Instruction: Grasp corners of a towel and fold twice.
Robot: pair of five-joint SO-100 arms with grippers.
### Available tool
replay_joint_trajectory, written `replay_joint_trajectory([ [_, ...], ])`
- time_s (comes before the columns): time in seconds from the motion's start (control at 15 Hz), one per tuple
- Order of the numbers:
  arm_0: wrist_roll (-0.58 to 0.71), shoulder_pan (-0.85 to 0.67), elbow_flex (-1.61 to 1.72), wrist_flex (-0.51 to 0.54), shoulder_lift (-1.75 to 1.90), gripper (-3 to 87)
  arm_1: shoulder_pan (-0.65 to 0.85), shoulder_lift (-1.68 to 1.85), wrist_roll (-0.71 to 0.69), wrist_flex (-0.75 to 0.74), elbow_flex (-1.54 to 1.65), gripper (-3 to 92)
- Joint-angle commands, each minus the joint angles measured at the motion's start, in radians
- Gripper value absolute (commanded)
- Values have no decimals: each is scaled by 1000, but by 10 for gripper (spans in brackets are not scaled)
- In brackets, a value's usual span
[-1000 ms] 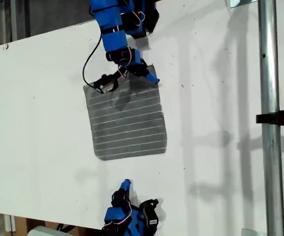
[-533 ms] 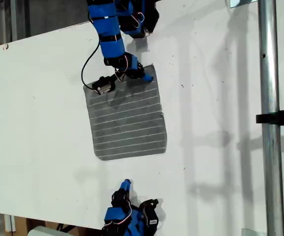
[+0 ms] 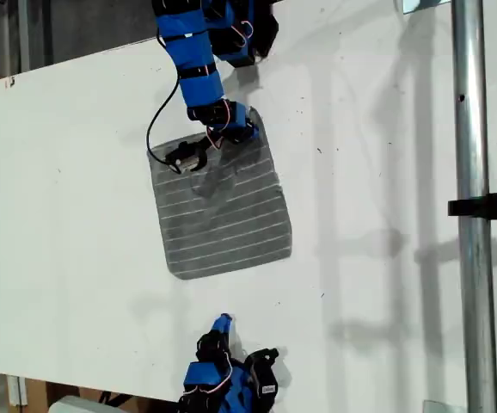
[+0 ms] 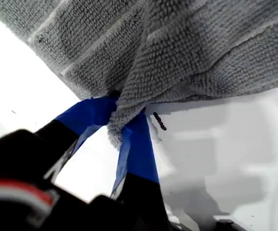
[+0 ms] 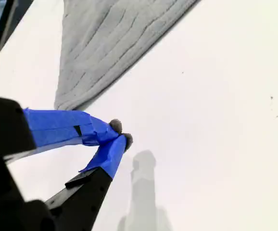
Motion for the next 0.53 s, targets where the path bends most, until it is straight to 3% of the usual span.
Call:
replay_joint_trajectory([
  [0.0,-3,60,-186,-103,-26,-30,0,5,-8,-9,-29,-1],
  [0.13,78,110,-449,-199,-405,-30,8,6,-9,-9,-28,-1],
  [0.2,138,163,-649,-199,-695,-30,9,6,-11,-9,-28,-1],
  [0.4,310,273,-1164,-147,-1308,-30,11,8,-12,-9,-26,-1],
  [0.47,334,281,-1344,-40,-1493,-30,11,12,-12,-11,-23,-1],
])
